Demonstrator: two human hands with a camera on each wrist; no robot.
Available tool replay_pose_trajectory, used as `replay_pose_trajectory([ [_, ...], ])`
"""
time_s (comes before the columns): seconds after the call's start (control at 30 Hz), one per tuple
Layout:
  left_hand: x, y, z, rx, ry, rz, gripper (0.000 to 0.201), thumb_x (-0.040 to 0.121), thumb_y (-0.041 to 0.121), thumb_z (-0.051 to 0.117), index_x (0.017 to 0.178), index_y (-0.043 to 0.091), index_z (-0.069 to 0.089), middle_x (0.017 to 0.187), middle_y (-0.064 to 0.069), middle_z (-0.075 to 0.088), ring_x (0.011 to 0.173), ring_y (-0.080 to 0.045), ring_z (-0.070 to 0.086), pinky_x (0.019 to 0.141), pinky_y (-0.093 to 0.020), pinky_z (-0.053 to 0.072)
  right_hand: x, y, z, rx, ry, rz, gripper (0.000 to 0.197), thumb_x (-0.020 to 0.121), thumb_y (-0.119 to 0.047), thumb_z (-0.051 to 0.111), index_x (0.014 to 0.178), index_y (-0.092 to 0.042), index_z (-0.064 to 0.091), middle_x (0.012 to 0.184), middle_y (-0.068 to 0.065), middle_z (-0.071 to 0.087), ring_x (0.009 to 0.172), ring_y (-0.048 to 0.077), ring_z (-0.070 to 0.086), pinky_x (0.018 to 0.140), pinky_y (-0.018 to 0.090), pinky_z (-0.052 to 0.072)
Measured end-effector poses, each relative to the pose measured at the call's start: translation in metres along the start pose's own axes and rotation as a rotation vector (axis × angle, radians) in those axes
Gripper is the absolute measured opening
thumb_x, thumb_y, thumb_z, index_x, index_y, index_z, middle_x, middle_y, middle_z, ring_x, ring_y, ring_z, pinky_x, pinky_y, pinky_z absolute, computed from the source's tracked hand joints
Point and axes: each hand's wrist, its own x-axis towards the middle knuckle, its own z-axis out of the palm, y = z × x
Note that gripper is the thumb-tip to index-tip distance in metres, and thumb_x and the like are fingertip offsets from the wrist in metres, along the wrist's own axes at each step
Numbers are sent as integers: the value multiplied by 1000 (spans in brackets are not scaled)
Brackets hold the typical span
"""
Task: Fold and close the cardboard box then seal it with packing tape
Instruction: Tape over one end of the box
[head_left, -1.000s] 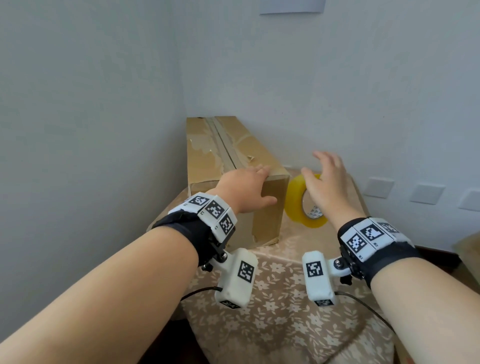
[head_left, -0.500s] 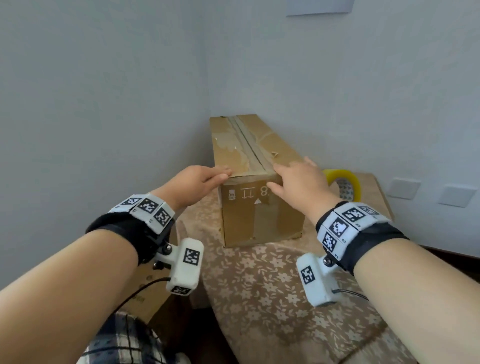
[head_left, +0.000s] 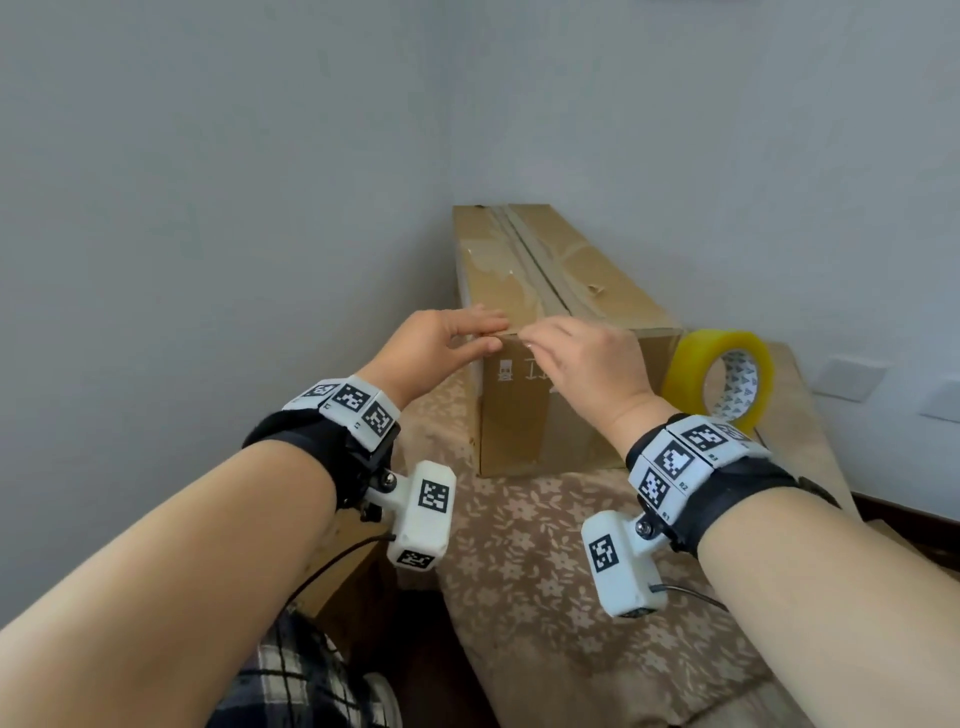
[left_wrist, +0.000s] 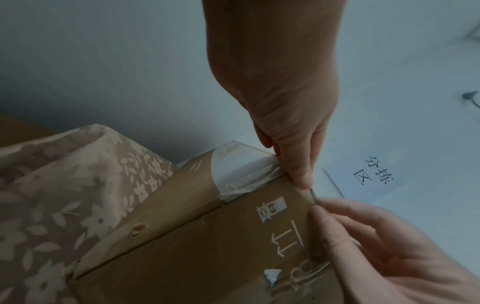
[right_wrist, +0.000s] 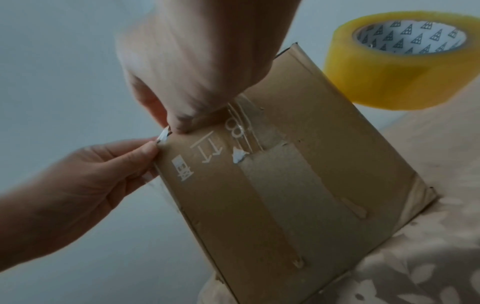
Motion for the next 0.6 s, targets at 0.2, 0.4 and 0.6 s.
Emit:
replay_pose_trajectory([
  [0.2, 2, 1, -20, -65, -257, -63, 48, 91, -1, 45, 133, 22, 52, 134, 18, 40, 133, 4, 27, 111, -16, 16, 6, -2, -7, -6, -47, 54, 25, 92, -29, 45, 87, -18, 66, 62, -4, 63, 47, 20, 55, 41, 21, 35],
  [0.4, 2, -4, -8, 193, -90, 72, 43, 88, 20, 65, 130, 23, 56, 138, 10, 50, 132, -3, 39, 110, -18, 25, 9, -3, -9, -31, -64, 97, 7, 91, -21, 60, 86, -18, 63, 61, -3, 61, 48, 22, 54, 44, 22, 31],
  [0.6, 4, -7, 19, 301, 158, 175, 36, 82, 29, 70, 113, 13, 61, 115, -1, 61, 112, -21, 48, 98, -26, 35, 9, -2, -7, -41, -56, 97, 7, 90, -22, 60, 85, -19, 63, 62, -3, 62, 50, 23, 54, 44, 22, 29],
])
